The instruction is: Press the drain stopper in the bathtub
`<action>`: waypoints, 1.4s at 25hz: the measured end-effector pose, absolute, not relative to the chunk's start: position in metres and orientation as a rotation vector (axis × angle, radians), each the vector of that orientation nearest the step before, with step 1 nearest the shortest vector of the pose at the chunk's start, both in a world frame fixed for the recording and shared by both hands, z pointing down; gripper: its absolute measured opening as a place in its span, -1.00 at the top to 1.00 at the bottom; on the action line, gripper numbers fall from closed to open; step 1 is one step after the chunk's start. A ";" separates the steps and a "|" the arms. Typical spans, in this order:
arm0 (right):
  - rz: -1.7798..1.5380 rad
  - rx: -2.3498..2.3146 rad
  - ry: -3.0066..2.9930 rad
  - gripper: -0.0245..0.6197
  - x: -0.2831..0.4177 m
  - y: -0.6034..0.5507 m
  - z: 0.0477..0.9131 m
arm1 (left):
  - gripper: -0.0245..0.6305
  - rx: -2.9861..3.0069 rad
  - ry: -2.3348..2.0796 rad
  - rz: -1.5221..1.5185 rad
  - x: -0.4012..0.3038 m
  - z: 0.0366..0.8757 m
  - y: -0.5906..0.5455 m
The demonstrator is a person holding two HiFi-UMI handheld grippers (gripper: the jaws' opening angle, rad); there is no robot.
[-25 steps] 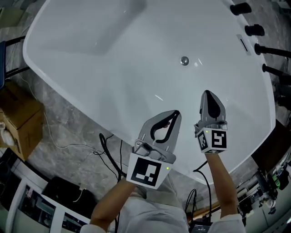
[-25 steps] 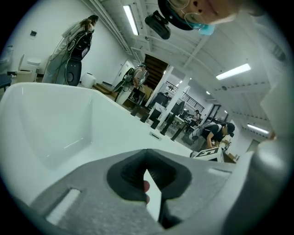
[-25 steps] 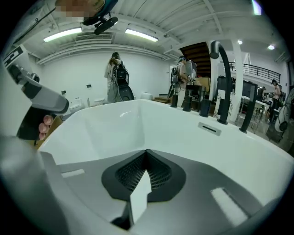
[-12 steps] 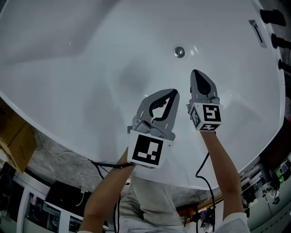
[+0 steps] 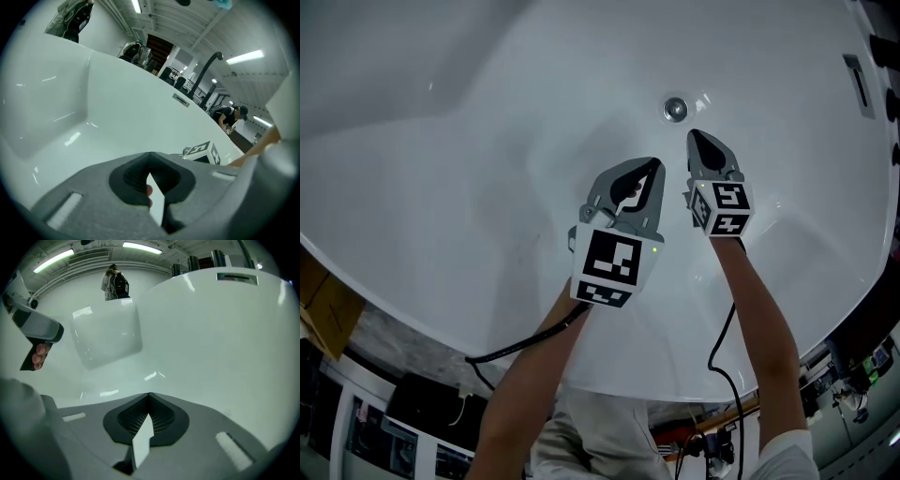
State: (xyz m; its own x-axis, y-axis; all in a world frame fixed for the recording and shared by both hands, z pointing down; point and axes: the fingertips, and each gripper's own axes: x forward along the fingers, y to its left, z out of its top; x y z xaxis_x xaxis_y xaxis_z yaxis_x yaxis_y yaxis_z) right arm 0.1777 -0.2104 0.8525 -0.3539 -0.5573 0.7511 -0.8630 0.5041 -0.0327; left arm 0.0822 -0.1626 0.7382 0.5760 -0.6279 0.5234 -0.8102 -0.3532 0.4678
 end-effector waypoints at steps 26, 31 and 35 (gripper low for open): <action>0.773 1.084 -1.720 0.91 0.216 -0.251 1.040 | 0.91 1.987 -1.159 0.408 0.081 0.825 -0.181; 0.711 1.065 -1.691 0.93 0.215 -0.248 1.044 | 0.91 1.975 -1.150 0.422 0.082 0.833 -0.176; 0.751 1.120 -1.714 0.93 0.218 -0.250 1.034 | 0.91 1.990 -1.150 0.431 0.083 0.830 -0.176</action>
